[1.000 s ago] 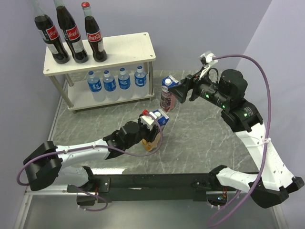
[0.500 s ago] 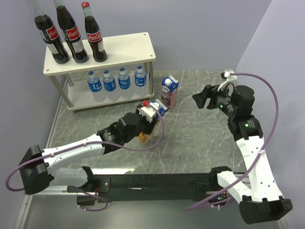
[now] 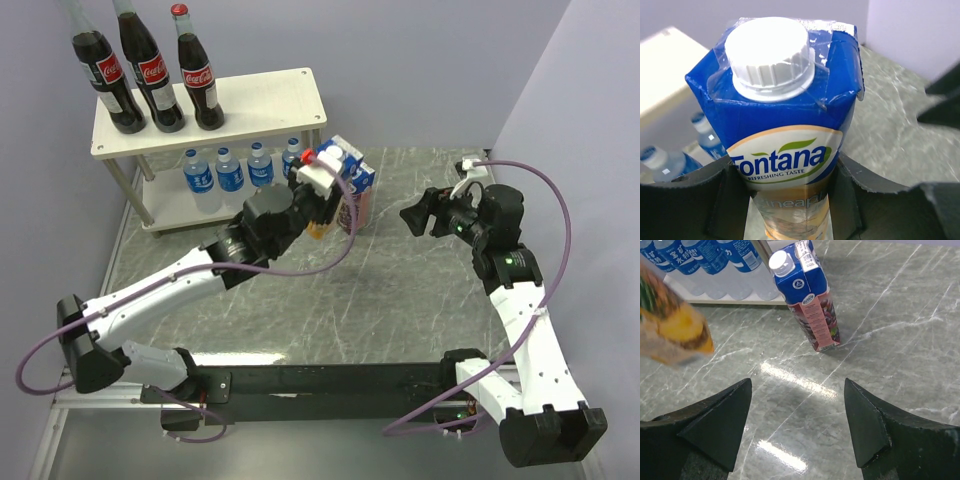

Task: Place and organize the beverage onto the shelf
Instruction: Pick up the drink from the center of the board, then place the drink on the shelf.

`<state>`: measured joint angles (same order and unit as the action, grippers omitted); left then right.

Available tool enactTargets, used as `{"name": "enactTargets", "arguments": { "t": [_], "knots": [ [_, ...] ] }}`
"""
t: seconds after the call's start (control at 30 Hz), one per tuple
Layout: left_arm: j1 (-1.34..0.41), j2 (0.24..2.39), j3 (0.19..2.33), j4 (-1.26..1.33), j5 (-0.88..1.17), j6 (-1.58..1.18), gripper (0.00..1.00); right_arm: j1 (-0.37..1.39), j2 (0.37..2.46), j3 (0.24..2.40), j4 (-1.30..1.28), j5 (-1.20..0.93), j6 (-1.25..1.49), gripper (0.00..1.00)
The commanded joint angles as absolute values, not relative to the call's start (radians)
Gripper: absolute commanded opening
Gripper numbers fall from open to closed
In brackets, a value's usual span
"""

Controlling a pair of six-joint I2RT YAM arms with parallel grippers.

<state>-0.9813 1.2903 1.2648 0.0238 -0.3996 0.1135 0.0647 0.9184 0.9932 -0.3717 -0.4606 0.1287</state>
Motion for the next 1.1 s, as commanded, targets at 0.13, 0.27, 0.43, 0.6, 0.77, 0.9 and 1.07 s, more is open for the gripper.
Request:
{"name": "enactTargets", "arguments": {
  "t": [0.13, 0.27, 0.43, 0.6, 0.77, 0.9, 1.07],
  "knots": [
    [-0.948, 1.339, 1.644, 0.327, -0.463, 0.244, 0.0, 0.058, 0.914, 0.973, -0.322, -0.502, 0.103, 0.8],
    [-0.924, 1.4, 1.775, 0.313, -0.46, 0.282, 0.0, 0.058, 0.928, 0.973, -0.324, -0.503, 0.091, 0.8],
    [-0.9, 1.502, 1.966, 0.308, -0.457, 0.336, 0.0, 0.06, 0.933, 0.969, -0.325, -0.515, 0.086, 0.8],
    [-0.885, 1.572, 2.086, 0.327, -0.474, 0.394, 0.0, 0.06, 0.937, 0.966, -0.327, -0.529, 0.084, 0.79],
    [-0.825, 1.598, 2.129, 0.348, -0.468, 0.391, 0.0, 0.058, 0.942, 0.965, -0.327, -0.537, 0.084, 0.79],
    [-0.759, 1.623, 2.18, 0.334, -0.448, 0.344, 0.0, 0.058, 0.939, 0.96, -0.325, -0.535, 0.083, 0.79],
    [-0.693, 1.663, 2.247, 0.308, -0.414, 0.293, 0.0, 0.058, 0.94, 0.959, -0.325, -0.541, 0.084, 0.79]
  ]
}}
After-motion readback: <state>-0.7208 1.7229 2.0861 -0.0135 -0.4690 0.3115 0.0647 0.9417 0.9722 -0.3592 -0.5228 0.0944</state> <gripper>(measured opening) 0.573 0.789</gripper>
